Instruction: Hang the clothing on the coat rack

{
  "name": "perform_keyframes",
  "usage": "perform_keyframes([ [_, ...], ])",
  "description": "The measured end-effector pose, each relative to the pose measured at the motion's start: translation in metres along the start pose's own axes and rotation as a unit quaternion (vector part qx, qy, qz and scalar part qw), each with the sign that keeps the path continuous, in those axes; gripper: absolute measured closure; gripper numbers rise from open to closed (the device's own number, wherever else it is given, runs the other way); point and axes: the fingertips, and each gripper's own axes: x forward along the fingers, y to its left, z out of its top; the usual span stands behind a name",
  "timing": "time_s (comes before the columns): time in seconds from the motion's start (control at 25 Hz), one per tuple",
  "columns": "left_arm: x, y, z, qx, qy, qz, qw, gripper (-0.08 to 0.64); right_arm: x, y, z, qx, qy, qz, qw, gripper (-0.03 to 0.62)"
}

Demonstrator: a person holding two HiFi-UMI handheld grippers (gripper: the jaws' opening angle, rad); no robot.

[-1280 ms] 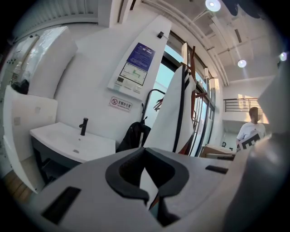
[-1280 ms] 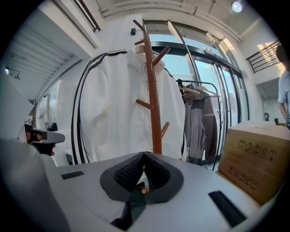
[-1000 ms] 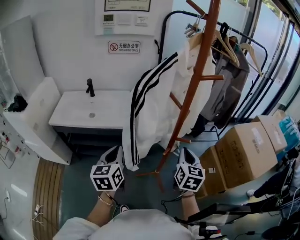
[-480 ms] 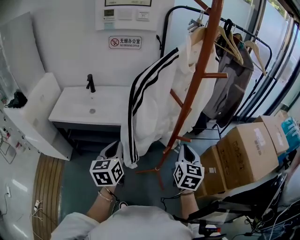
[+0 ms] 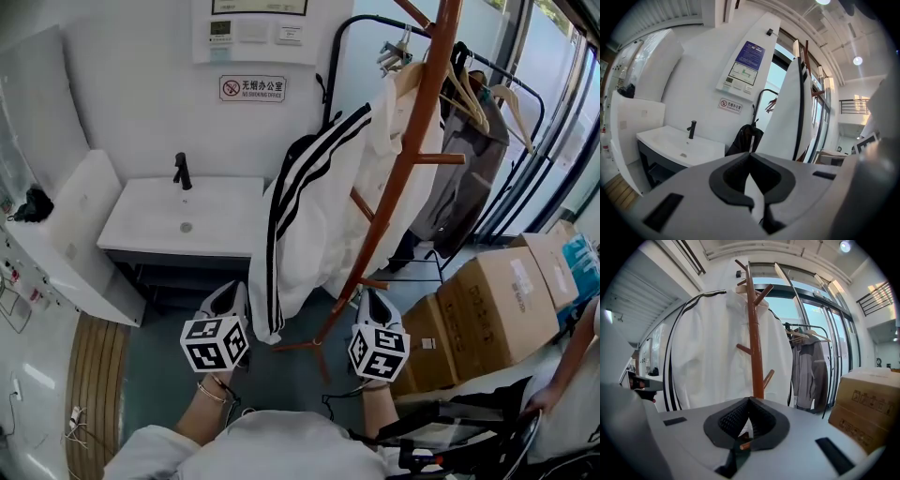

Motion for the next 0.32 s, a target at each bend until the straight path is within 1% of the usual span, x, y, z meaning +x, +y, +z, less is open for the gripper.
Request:
perform_keyframes([
  [0.32,0.0070,0.0014,-0.0041,0.002,0.010,-0.013,0.9999,0.552,0.0032,0.0002,-0.0012,0.001,0.001,-0.012,1.000,0.571],
])
